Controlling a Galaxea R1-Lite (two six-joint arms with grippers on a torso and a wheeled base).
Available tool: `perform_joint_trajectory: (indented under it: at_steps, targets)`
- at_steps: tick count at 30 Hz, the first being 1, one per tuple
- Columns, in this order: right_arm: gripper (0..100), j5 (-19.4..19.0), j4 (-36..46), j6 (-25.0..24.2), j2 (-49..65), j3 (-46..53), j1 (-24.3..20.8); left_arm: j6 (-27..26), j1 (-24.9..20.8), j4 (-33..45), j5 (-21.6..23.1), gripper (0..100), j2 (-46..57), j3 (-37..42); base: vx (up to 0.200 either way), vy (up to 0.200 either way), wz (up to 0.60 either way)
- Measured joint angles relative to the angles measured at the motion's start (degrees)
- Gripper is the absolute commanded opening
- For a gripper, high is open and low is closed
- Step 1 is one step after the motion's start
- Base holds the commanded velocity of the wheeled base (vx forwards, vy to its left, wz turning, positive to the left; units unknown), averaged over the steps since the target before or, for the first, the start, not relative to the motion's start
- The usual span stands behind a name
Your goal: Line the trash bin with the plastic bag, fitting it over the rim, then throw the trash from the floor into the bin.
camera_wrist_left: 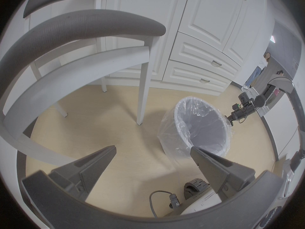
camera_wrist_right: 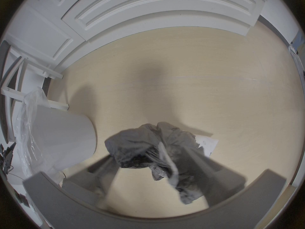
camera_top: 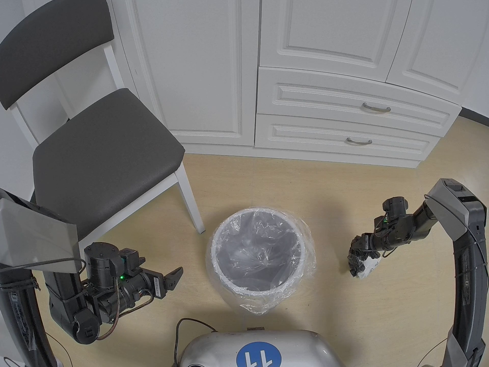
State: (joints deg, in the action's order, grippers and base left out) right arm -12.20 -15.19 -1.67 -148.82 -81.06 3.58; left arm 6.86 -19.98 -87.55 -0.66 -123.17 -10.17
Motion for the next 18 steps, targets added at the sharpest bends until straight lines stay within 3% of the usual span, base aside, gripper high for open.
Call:
perform_joint_trajectory:
  at_steps: [9, 18]
  targets:
    - [0, -0.1, -2.6, 1.3, 2.4, 2.8, -0.1, 0.0, 0.1, 0.0, 0.0, 100, 1.3, 0.2, 0.0, 0.0, 0.0]
    - [0, -0.3, -7.3, 7.5, 14.3, 13.9, -0.6, 0.0, 0.0, 0.1, 0.0, 100, 2.5, 0.1, 0.0, 0.0, 0.0]
